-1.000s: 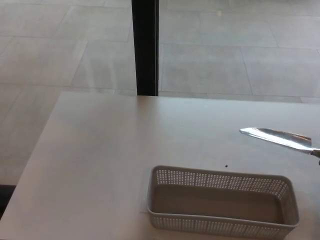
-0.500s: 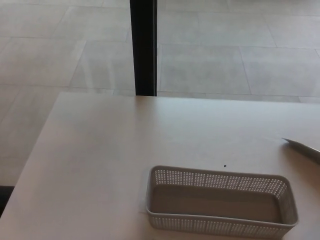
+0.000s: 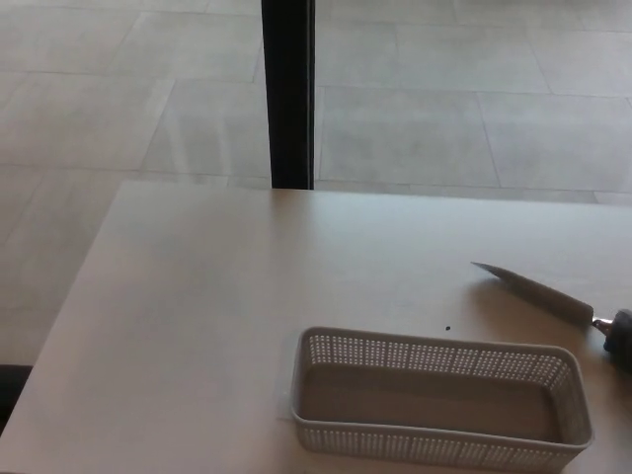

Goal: A garden tool is kept on the righthand side and a container is kept on the lefthand side on a desk infront of the robot. the robot uses its right hand to pick up the garden tool and makes a scooping motion inside the container

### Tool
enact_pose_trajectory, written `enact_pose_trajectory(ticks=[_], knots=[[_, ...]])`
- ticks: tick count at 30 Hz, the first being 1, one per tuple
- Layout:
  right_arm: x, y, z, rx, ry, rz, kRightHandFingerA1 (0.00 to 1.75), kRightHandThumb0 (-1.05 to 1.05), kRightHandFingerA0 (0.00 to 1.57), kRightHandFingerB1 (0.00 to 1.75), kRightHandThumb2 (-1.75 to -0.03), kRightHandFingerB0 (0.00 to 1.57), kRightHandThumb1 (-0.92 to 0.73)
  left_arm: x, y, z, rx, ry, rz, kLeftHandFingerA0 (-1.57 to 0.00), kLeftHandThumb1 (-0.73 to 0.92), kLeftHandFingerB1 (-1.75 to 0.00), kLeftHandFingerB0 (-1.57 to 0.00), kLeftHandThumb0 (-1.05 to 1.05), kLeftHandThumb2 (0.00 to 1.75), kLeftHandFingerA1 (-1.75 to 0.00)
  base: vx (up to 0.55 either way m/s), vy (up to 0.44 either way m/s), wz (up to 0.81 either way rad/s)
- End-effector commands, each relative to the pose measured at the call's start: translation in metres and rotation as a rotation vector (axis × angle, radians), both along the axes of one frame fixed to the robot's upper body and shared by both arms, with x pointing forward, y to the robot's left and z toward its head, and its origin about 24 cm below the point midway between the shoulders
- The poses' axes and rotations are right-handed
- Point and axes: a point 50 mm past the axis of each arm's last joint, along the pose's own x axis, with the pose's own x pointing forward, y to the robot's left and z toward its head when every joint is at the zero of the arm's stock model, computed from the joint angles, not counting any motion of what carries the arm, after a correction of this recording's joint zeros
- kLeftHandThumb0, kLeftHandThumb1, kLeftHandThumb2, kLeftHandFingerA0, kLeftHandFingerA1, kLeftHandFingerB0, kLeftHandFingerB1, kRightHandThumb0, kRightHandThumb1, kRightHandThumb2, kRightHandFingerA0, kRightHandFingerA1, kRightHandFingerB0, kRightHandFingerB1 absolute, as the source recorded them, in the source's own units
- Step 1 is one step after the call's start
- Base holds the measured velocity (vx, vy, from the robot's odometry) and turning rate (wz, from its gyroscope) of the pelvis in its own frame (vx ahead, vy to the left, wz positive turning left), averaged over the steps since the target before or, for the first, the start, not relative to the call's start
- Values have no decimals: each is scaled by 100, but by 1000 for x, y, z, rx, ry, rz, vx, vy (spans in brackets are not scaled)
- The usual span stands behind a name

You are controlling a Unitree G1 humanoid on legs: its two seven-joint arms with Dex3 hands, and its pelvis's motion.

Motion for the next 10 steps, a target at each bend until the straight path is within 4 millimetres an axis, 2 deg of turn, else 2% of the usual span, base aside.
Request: enact_pose_trajectory(ticks=[1,2,3,4,5,6,7,8,9,10], knots=[[-12,-12,3,-22,123,-33,3,-103,0,5,-100,6,-63,0,5,5,31,0,-27,-89,-20,-103,-92,-103,126,-132,0,0,0],[-14,-14,4,-43,130,-34,10,-105,0,0,-103,9,-64,-1,4,5,28,-10,-34,-92,-11,-110,-98,-105,120,-132,0,0,0],[-14,-15,5,-56,143,-37,10,-105,0,0,-103,9,-64,-1,4,5,34,-4,-46,-92,-11,-110,-98,-105,120,-132,0,0,0],[-15,-20,6,-75,177,-43,0,-104,0,1,-93,0,-60,-1,4,5,36,9,-36,-93,-10,-109,-98,-105,121,-131,0,0,0],[-16,-22,7,-83,188,-43,0,-105,0,0,-94,0,-60,-1,5,4,24,3,-19,-91,-17,-104,-89,-101,125,-130,0,0,0],[-16,-23,9,-98,201,-47,0,-105,0,0,-64,0,-78,-1,4,5,27,0,-26,-94,-17,-106,-93,-105,123,-132,0,0,0],[-16,-24,10,-116,212,-51,0,-105,0,0,-65,0,-79,0,4,5,35,-4,-24,-100,-12,-107,-99,-103,124,-123,0,0,0],[-16,-25,11,-124,216,-53,0,-105,0,0,-66,0,-78,0,4,5,37,-4,-25,-102,-7,-109,-102,-105,115,-120,0,0,0],[-17,-26,13,-128,217,-57,0,-105,0,0,-66,0,-79,0,4,5,37,-5,-32,-100,-13,-107,-101,-105,124,-127,0,0,0],[-18,-27,14,-128,214,-62,0,-105,0,0,-66,0,-79,0,4,6,37,-9,-38,-100,-13,-107,-101,-105,124,-127,0,0,0]])
